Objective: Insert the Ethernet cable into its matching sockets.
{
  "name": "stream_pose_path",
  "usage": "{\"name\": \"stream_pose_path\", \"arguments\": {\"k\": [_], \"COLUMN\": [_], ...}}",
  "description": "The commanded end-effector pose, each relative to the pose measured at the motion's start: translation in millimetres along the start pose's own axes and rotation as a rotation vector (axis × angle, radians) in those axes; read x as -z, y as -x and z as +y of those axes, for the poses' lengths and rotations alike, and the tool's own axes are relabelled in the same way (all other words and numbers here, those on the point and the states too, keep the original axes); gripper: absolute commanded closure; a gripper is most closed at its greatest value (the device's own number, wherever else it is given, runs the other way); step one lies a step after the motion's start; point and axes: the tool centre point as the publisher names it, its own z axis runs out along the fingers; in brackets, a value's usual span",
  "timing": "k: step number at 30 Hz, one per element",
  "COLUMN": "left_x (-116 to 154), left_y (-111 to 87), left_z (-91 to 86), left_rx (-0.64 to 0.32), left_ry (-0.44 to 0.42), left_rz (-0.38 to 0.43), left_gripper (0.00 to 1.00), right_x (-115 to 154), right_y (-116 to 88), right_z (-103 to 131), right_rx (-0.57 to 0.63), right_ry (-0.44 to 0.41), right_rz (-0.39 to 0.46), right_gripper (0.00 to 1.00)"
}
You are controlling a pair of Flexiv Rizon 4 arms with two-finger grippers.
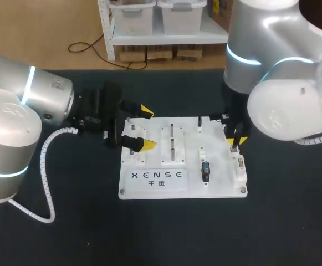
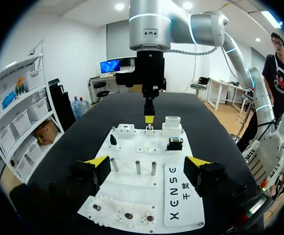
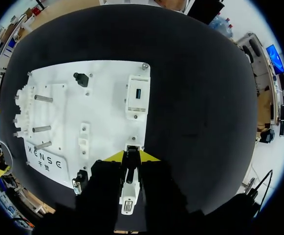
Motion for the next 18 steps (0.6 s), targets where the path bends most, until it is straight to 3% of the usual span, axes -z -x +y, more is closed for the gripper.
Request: {"name": "stream_pose_path", "arguments": {"k": [1,18], "left_x": [0.0,0.0], "left_y": [-1.6,-1.6], "left_z": [0.3,0.3], "left_rx": [-0.002,-0.002], "left_ry": [0.000,0.000], "left_rz": [-0.005,-0.005], "left_gripper": [0.00,0.00], "right_x": [-2.6,-8.5], "right_y": [0.7,3.7], "right_z": [-0.5,-0.2], "right_rx": [0.000,0.010], "right_ry": [0.000,-0.005], "right_rz": [-0.001,0.001], "right_gripper": [1.00,1.00]}}
